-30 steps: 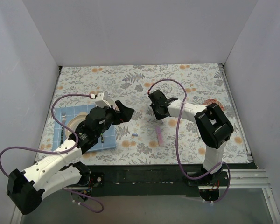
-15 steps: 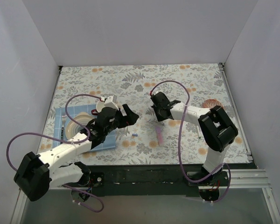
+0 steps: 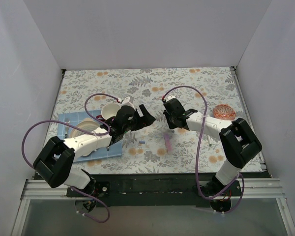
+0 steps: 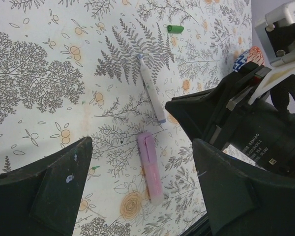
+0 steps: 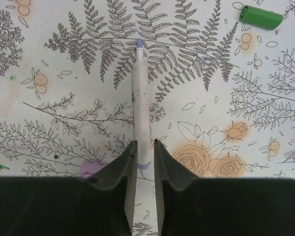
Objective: Insert the pens into the pen caps
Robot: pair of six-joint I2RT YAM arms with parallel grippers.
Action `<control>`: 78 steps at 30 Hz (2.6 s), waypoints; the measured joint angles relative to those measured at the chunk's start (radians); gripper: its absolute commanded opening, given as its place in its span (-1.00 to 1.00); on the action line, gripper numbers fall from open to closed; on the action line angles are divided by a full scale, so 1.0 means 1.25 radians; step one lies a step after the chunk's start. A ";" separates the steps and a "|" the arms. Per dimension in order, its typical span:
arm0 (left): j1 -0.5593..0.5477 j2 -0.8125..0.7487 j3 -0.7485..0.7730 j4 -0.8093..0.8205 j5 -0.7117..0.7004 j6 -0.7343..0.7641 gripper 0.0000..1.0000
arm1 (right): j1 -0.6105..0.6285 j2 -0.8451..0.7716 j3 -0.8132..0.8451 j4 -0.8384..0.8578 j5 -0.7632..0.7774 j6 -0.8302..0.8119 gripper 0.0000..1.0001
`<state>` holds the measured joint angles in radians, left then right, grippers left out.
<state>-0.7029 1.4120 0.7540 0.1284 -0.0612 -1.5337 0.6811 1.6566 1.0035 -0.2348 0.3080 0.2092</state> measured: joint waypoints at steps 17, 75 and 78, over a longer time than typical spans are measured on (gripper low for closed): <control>-0.001 -0.132 -0.055 0.000 -0.049 0.002 0.64 | 0.000 0.109 0.080 -0.085 -0.055 -0.032 -0.52; -0.023 0.163 0.041 0.211 0.089 -0.026 0.58 | 0.009 -0.261 -0.182 0.167 -0.217 0.139 -0.97; -0.027 0.163 0.041 0.232 0.098 -0.026 0.47 | 0.013 -0.262 -0.183 0.168 -0.229 0.147 -0.97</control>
<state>-0.7361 1.6157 0.8055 0.4179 0.0608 -1.5665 0.6971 1.3285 0.7750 -0.0254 0.0223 0.3935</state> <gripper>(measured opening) 0.778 0.184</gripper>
